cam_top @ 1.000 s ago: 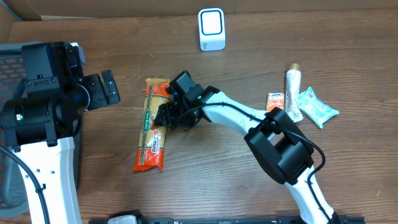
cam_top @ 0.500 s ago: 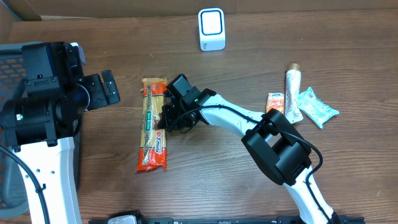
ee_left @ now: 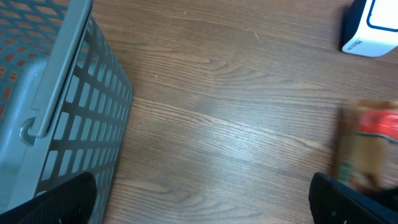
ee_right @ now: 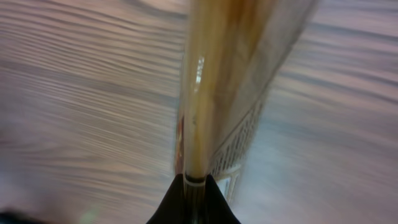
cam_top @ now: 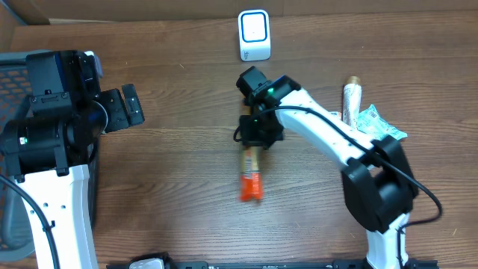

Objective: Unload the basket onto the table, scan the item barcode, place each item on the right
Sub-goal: 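Grasp the San Remo spaghetti pack with the right gripper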

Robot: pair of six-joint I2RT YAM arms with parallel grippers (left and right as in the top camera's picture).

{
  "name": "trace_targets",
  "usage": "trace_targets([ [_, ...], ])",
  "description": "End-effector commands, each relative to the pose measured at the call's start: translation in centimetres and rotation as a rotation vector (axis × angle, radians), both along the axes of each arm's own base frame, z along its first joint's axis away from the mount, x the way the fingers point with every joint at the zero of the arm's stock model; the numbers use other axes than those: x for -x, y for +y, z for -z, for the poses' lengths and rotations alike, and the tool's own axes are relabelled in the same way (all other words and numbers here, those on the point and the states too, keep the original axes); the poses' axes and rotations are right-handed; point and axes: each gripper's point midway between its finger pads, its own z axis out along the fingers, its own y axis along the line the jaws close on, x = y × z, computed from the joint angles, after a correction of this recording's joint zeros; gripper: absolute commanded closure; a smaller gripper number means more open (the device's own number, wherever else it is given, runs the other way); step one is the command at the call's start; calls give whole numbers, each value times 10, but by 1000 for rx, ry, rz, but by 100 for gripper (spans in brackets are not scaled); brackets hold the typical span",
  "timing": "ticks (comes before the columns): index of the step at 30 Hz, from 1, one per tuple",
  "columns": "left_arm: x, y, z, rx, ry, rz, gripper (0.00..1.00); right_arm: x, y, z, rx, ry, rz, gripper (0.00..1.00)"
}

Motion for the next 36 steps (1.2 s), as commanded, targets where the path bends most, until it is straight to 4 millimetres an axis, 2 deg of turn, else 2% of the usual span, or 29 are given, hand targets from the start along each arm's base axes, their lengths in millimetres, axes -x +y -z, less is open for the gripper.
trace_targets([
  [1, -2, -1, -1, -5, -3, 18, 0, -24, -26, -50, 192, -251, -57, 96],
  [4, -2, -1, -1, -5, -2, 18, 0, -20, -43, -44, 347, -275, -88, 96],
  [6, -2, -1, -1, -5, -2, 18, 0, -19, -47, -35, 429, -280, -118, 96],
  [11, -2, -1, -1, -5, -3, 18, 0, -5, -31, 6, 504, -231, -201, 96],
  [15, -2, -1, -1, -5, -2, 18, 0, 10, -2, 22, 464, -219, -259, 96],
  [20, -2, -1, -1, -5, -3, 18, 0, 35, 44, 24, 317, -199, -324, 96],
  [22, -2, -1, -1, -5, -3, 18, 1, 56, 71, 24, 189, -139, -409, 96],
  [23, -2, -1, -1, -5, -2, 18, 0, 67, 83, 23, 117, -103, -465, 94],
  [24, -2, -1, -1, -5, -3, 18, 0, 81, 96, 21, 34, -58, -537, 87],
  [25, -2, -1, -1, -5, -3, 18, 0, 87, 101, 20, -3, -39, -566, 75],
  [27, -2, -1, -1, -5, -2, 18, 0, 91, 104, 18, -30, -20, -577, 67],
  [30, -2, -1, -1, -5, -3, 18, 0, 83, 99, 14, -28, -21, -555, 63],
  [36, -2, -1, -1, -5, -3, 18, 0, 56, 82, 4, -37, -42, -580, 42],
])
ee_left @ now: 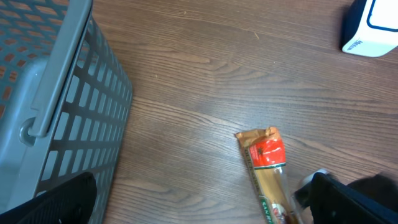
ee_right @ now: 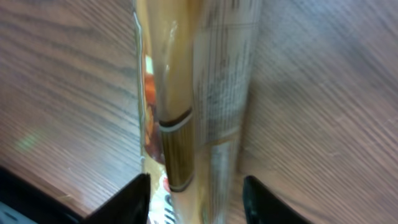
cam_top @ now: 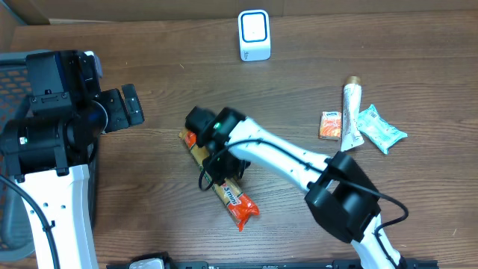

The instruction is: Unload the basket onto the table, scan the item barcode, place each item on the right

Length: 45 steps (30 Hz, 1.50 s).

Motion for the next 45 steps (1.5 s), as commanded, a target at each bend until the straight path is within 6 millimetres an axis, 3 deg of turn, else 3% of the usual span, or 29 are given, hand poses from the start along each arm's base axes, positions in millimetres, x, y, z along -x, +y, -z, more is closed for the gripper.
trace_targets([
  [1, -2, -1, -1, -5, -2, 18, 0, -19, 1, -15, -70, -27, -71, 37],
  [5, -1, -1, -1, -5, -1, 18, 0, -23, 6, -12, -98, -56, -152, 9],
  [8, -2, -1, -1, -5, -2, 18, 0, -25, 9, -8, -107, -65, -167, 7],
  [13, -2, -1, -1, -5, -2, 18, 0, -17, 13, -6, -102, -61, -191, 16],
  [19, -2, -1, -1, -5, -2, 18, 0, -19, 15, -1, 56, -242, -195, 19],
  [26, -2, -1, -1, -5, -2, 18, 0, -10, 19, 16, 153, -311, -202, 33],
  [37, -2, -1, -1, -5, -2, 18, 0, 6, 16, 33, 187, -308, -222, 38],
  [45, -2, -1, -1, -5, -2, 18, 0, -2, 14, 43, 202, -344, -215, 40],
])
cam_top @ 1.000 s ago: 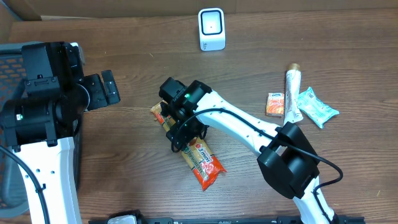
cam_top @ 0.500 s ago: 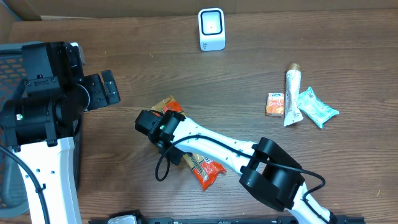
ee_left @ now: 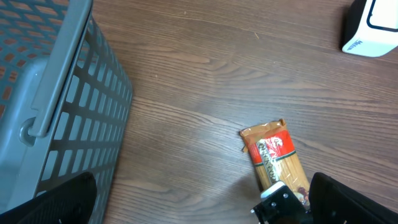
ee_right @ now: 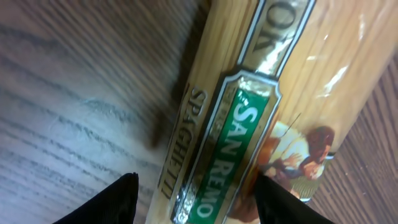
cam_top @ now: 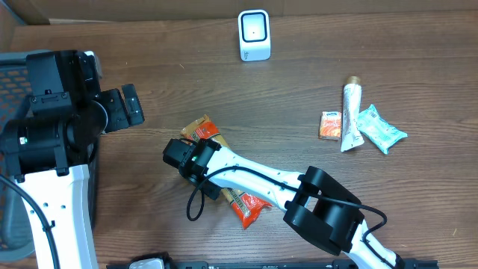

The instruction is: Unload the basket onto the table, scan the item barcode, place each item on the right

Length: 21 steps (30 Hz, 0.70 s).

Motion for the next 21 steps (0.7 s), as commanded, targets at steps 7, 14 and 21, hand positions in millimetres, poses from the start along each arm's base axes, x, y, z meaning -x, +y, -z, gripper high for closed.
trace_targets([
  [7, -2, -1, -1, -5, -3, 18, 0, -5, -17, 30, 124, -59, -16, 48],
  [14, -2, -1, -1, -5, -3, 18, 0, -4, -7, 22, 111, -86, -23, 91],
  [21, -2, -1, -1, -5, -2, 18, 0, -18, -6, -15, -24, -3, 73, 96],
])
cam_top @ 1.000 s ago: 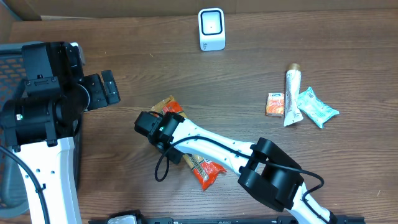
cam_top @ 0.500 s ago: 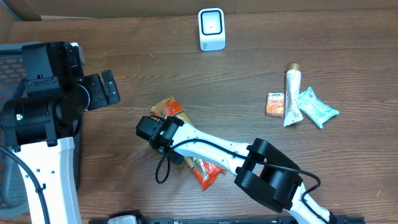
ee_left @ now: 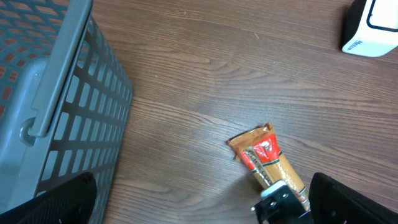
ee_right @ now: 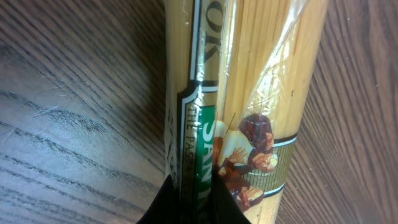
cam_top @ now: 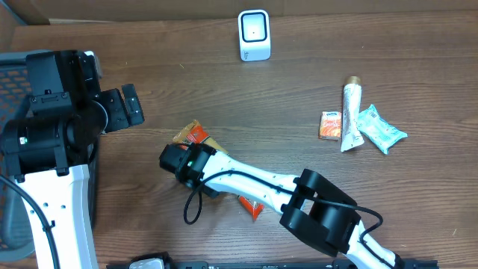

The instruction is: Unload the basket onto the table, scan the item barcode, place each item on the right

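Note:
The spaghetti packet, clear film with orange ends and a green label, lies slanted at the table's left-centre. In the right wrist view the spaghetti packet runs up from my right gripper, which is shut on its long edge. In the overhead view my right gripper sits over the packet's middle. The white barcode scanner stands at the far edge, well away. My left gripper hangs open with nothing in it. In its view the packet's orange end shows.
A grey mesh basket stands at the left edge beside my left arm. At the right lie a white tube, a small orange box and a teal packet.
My right gripper was open astride the packet with its label facing up. Now it is shut on the packet's edge, and the packet's orange end has shifted slightly left.
My right gripper first held the packet in the middle of the table, below the scanner. Then the packet lay slanted at left-centre with the gripper open over it. Later the gripper still stood open further along it. Now it is shut on the packet there.

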Robot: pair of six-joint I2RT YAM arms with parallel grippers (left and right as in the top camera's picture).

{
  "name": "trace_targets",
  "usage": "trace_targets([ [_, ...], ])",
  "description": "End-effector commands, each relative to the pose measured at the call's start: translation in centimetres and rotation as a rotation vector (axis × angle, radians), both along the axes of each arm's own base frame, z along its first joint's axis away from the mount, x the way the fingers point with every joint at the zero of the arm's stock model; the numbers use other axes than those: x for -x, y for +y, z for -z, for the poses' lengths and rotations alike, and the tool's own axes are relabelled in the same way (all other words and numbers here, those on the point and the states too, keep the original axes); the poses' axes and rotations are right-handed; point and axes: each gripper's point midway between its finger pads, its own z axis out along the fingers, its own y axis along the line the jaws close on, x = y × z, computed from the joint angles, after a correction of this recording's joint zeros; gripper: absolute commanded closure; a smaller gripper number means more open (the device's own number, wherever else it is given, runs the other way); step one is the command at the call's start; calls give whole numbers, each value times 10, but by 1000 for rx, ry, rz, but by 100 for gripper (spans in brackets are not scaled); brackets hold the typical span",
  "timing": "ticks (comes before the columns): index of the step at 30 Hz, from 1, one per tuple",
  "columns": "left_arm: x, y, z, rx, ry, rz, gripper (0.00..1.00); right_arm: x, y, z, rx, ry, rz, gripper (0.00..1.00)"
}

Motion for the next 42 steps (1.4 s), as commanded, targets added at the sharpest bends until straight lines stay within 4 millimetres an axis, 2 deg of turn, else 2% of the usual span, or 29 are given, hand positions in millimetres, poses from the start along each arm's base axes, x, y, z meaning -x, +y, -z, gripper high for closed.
trace_targets([
  [1, -2, -1, -1, -6, -3, 18, 0, -6, 8, -22, -170, 134, 79, 96],
  [4, -2, -1, -1, -6, -3, 18, 0, -4, 21, -59, -406, 317, 78, 96],
  [8, -2, -1, -1, -6, -2, 18, 0, -10, 22, -114, -707, 556, 124, 96],
  [10, -2, -1, -1, -5, -2, 18, 0, -8, 21, -143, -876, 705, 84, 96],
  [13, -2, -1, -1, -6, -3, 18, 0, -14, 13, -160, -1022, 827, 71, 96],
  [15, -2, -1, -1, -6, -2, 18, 0, -21, 4, -150, -1051, 858, 105, 96],
  [24, -2, -1, -1, -6, -3, 18, 0, -26, -23, -69, -1073, 937, 318, 96],
  [29, -2, -1, -1, -6, -2, 18, 0, -32, -40, -48, -1055, 914, 391, 96],
  [33, -2, -1, -1, -6, -2, 18, 0, -45, -60, -25, -954, 812, 470, 95],
  [38, -2, -1, -1, -6, -3, 18, 0, -56, -90, -1, -814, 708, 565, 84],
  [40, -2, -1, -1, -6, -3, 18, 0, -59, -96, 2, -799, 695, 583, 83],
  [42, -2, -1, -1, -5, -3, 18, 0, -63, -102, 3, -793, 683, 598, 77],
])
